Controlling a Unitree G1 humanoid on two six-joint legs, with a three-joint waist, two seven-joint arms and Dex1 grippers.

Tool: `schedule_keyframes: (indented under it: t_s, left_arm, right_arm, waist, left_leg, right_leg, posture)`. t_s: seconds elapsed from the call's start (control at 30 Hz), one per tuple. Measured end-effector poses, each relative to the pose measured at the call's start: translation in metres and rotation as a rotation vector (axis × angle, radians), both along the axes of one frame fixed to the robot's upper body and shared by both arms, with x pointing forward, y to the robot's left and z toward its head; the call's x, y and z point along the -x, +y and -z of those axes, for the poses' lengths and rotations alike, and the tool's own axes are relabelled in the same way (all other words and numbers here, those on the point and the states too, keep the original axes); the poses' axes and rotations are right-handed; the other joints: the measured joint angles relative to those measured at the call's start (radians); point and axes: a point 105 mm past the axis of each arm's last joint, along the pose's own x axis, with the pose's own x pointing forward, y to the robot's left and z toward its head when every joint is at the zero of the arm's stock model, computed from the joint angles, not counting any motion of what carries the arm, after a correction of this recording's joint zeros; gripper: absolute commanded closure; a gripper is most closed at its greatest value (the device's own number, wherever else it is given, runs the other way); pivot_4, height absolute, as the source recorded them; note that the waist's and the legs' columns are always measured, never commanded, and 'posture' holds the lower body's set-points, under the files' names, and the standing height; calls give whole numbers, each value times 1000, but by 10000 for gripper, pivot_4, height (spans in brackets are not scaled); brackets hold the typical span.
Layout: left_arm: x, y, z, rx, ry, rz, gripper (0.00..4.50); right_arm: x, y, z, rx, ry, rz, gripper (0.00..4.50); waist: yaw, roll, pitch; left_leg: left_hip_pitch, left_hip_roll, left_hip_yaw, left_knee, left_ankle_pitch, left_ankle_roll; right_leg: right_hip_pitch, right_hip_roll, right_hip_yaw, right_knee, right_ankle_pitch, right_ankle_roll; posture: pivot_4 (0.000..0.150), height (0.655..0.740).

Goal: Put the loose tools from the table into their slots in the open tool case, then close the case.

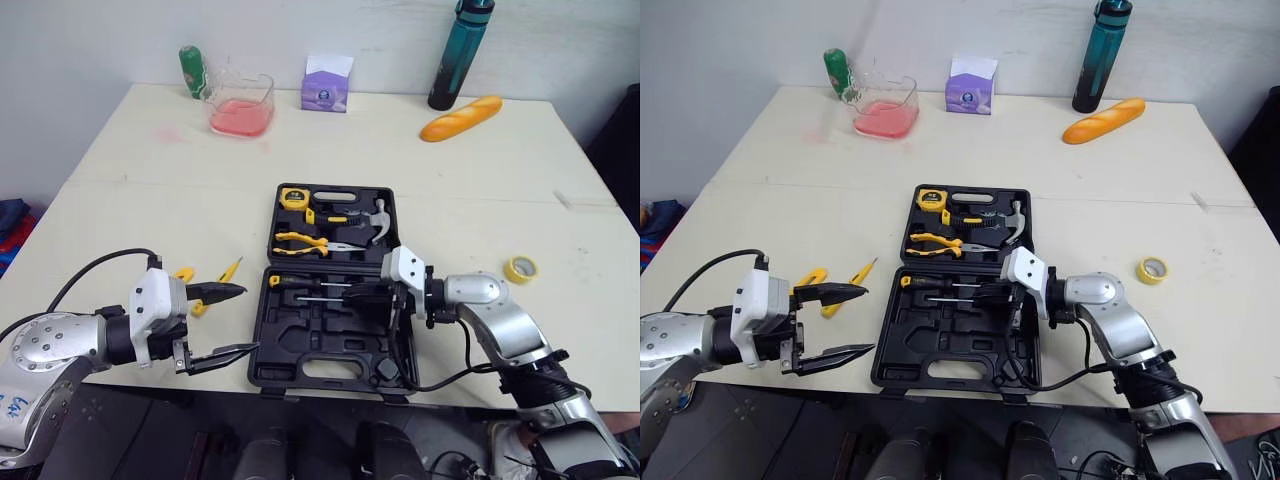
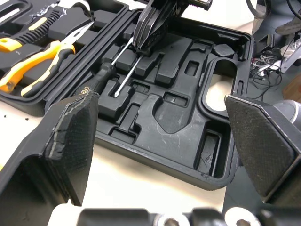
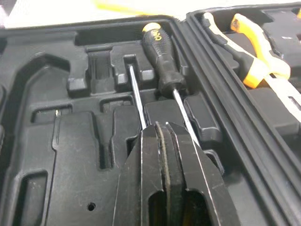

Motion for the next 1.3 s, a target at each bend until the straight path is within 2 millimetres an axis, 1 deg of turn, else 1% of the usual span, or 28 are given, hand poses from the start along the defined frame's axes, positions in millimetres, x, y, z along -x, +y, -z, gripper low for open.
schedule_keyframes:
  t_s: [0.07,0.2,0.23,0.27,0.33,0.37,0.43,0.47,0.53,0.57,0.63,0.67,0.7,0.73,0.8,0.87,0.93,0.97,1.07,1.13,1.2,1.23,1.3]
  left_arm:
    - [-1,0,0,9,-4,-10,0]
    - [-2,2,-1,41,-21,-41,0]
    - [-3,3,-2,47,-35,-51,0]
    - [-4,8,-3,55,-50,-76,0]
    - [-7,22,0,49,-49,-134,0]
    - [-8,32,2,37,-52,-162,0]
    - [-12,68,6,16,-50,-287,0]
    - [-14,84,5,12,-57,-348,0]
    - [-15,106,0,4,-90,-412,0]
    - [-14,112,-1,-1,-100,-427,0]
    - [-12,129,-1,-15,-112,-482,0]
    - [-10,146,0,-24,-106,-550,0]
    - [-7,160,1,-29,-102,-602,0]
    - [-2,176,0,-29,-104,-667,0]
    - [3,193,-5,-24,-130,-740,0]
    - [6,205,-9,-36,-152,-780,0]
    - [13,225,-9,-33,-169,-868,0]
    - [17,235,-6,-26,-166,-913,0]
    - [26,251,2,-13,-156,-998,0]
    - [33,262,6,3,-149,-1062,0]
    - [40,271,8,15,-144,-1115,0]
    - [41,273,8,18,-143,-1126,0]
    - [40,274,9,19,-147,-1132,0]
  right_arm:
    - [3,-6,-2,-46,2,-7,44708]
    - [10,-29,-12,-132,-16,-7,44708]
    - [10,-37,-17,-143,-21,6,44708]
    - [10,-51,-24,-147,-35,35,44708]
    - [11,-72,-34,-134,-58,85,44708]
    - [15,-85,-39,-122,-72,112,41752]
    - [24,-112,-43,-82,-89,179,35769]
    - [25,-124,-44,-68,-96,217,30943]
    - [26,-143,-51,-55,-132,290,20913]
    - [26,-149,-54,-53,-144,316,16199]
    - [25,-171,-59,-34,-178,396,6523]
    - [24,-194,-63,-21,-208,490,2147]
    - [25,-213,-64,-6,-224,565,962]
    - [28,-235,-65,5,-241,651,962]
    - [30,-258,-70,-2,-287,758,962]
    - [32,-277,-77,-52,-333,874,962]
    - [42,-306,-82,-119,-381,1034,962]
    - [49,-318,-78,-123,-385,1096,962]
    - [57,-335,-61,-90,-363,1176,962]
    - [64,-356,-51,-43,-363,1291,962]
    - [70,-371,-47,-2,-361,1359,962]
    - [70,-372,-47,4,-366,1365,962]
    - [65,-369,-47,9,-373,1347,962]
  waist:
    - [2,1,1]
    - [6,4,4]
    - [6,5,5]
    - [6,6,6]
    - [6,7,6]
    - [6,8,7]
    - [8,8,7]
    - [7,8,7]
    - [3,8,8]
    - [2,8,8]
    - [3,8,8]
    - [4,8,8]
    - [4,8,8]
    - [4,8,9]
    - [4,8,9]
    - [3,8,9]
    - [2,9,9]
    - [3,9,9]
    - [0,9,9]
    - [-3,10,10]
    - [-10,11,10]
    - [-14,11,10]
    - [-22,11,10]
  left_leg:
    - [-1,0,0,0,0,0]
    - [-3,-1,0,0,0,1]
    - [-3,-1,0,0,0,1]
    - [-3,-1,0,0,-1,2]
    - [-3,-1,0,-1,-1,2]
    - [-3,0,0,-1,-1,1]
    - [-3,1,0,-3,-1,1]
    - [-3,1,0,-3,-1,1]
    - [-2,1,3,-2,-2,2]
    - [-2,0,4,-2,-2,3]
    - [-2,0,4,-2,-3,4]
    - [-2,0,4,-2,-3,4]
    - [-2,0,4,-2,-3,4]
    - [-2,0,4,-3,-4,4]
    - [-2,0,4,-3,-4,4]
    - [-2,0,4,-3,-4,4]
    - [-2,0,4,-3,-4,4]
    - [-2,0,4,-4,-5,4]
    - [-2,0,5,-4,-5,4]
    - [-1,0,6,-4,-6,5]
    - [0,0,6,-4,-6,5]
    - [0,0,6,-4,-6,4]
    - [1,2,6,-4,-6,2]
  right_leg:
    - [-1,0,0,0,0,0]
    - [-1,0,-1,-2,0,0]
    - [-1,0,-1,-2,0,0]
    - [-1,0,-1,-3,0,0]
    - [-1,0,-3,-4,0,0]
    - [-1,1,-4,-4,0,0]
    - [-1,2,-9,-6,0,0]
    - [-1,2,-10,-6,0,0]
    - [-1,1,-10,-5,0,1]
    - [-1,0,-9,-5,0,1]
    - [-1,-2,-9,-5,1,1]
    - [-1,-2,-9,-5,1,1]
    - [-1,-2,-10,-6,1,1]
    - [-1,-2,-10,-7,1,1]
    - [-1,-2,-10,-7,1,1]
    - [-1,-3,-10,-7,1,1]
    - [-1,-3,-10,-8,1,1]
    - [-1,-3,-11,-8,1,1]
    - [-1,-3,-10,-8,1,1]
    - [-2,-5,-9,-8,1,1]
    - [-2,-6,-8,-9,1,1]
    - [-2,-6,-8,-9,1,1]
    - [-2,-7,-7,-8,1,1]
  posture:
    - [1500,7400]
    - [1500,7400]
    - [1500,7400]
    - [1500,7400]
    - [1500,7400]
    - [1500,7400]
    - [1500,7400]
    - [1500,7400]
    - [1500,7400]
    - [1500,7400]
    - [1500,7400]
    - [1500,7400]
    - [1500,7400]
    - [1500,7400]
    - [1500,7400]
    - [1500,7400]
    - [1500,7400]
    - [1500,7400]
    - [1500,7400]
    - [1500,7400]
    - [1500,7400]
    - [1500,7400]
    - [1500,7400]
